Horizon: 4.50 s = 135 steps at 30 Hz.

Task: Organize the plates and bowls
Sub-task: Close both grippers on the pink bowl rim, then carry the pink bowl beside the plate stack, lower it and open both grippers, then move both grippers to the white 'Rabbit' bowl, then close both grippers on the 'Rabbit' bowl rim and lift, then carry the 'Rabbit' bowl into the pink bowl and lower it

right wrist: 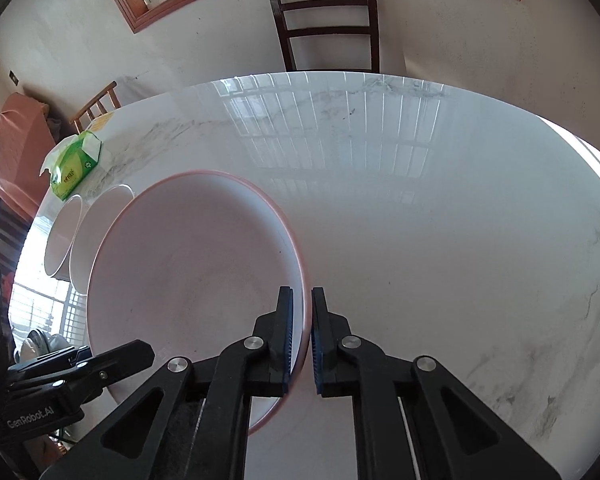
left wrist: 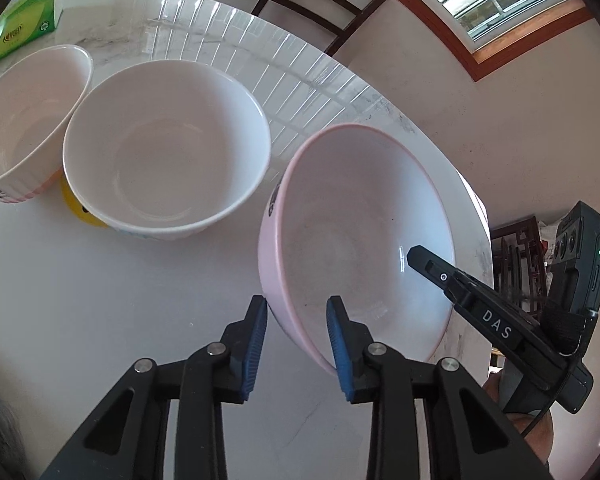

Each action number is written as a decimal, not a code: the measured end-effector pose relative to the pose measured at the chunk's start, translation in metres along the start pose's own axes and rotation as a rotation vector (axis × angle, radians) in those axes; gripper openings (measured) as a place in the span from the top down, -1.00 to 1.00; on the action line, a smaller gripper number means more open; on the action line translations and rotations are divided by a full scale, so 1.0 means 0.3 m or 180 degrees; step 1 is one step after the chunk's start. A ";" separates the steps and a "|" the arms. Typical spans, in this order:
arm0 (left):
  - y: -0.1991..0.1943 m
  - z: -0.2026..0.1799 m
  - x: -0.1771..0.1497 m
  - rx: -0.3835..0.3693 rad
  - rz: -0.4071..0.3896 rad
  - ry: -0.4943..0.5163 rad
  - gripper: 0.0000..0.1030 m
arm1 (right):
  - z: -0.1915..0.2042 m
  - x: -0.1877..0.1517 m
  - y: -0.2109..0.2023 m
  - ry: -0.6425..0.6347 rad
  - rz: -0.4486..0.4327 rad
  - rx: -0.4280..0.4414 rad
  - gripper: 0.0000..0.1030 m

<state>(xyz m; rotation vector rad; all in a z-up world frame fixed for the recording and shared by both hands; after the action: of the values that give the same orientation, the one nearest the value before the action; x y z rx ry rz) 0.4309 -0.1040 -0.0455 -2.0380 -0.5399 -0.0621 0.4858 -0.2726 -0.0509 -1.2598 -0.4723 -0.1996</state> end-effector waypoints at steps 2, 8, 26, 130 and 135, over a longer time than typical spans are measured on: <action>-0.035 0.008 -0.027 -0.0029 -0.0021 0.0027 0.46 | 0.008 -0.041 -0.039 0.0069 0.0001 0.0072 0.80; -0.205 0.071 -0.168 -0.0085 -0.0042 0.0114 0.47 | 0.094 -0.223 -0.187 0.0153 -0.0011 0.0303 0.76; -0.503 0.356 -0.559 0.0098 0.0043 0.0193 0.46 | 0.438 -0.662 -0.273 0.0133 0.0308 0.0489 0.73; -0.395 0.616 0.252 0.0940 -0.0357 0.0596 0.79 | 0.787 -0.064 0.155 0.1058 0.0330 0.1038 0.67; -0.546 0.562 0.125 0.0765 -0.0424 0.0635 0.75 | 0.781 -0.133 0.008 0.0952 0.0257 0.1148 0.71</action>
<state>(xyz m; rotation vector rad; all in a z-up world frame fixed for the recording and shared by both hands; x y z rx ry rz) 0.3695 0.1186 0.0122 -1.7379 -0.5296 -0.2653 0.3969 -0.0546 -0.0180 -0.8751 -0.1870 -0.2194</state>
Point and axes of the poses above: each gripper's, at about its wrist camera, not at the fingertips, and y roughly the way its jaws point, z to its left, x to its top, the point moved 1 cm from there along y, roughly the way its jaws point, and after that the axes turned 2 degrees about -z, right-handed, at the moved point
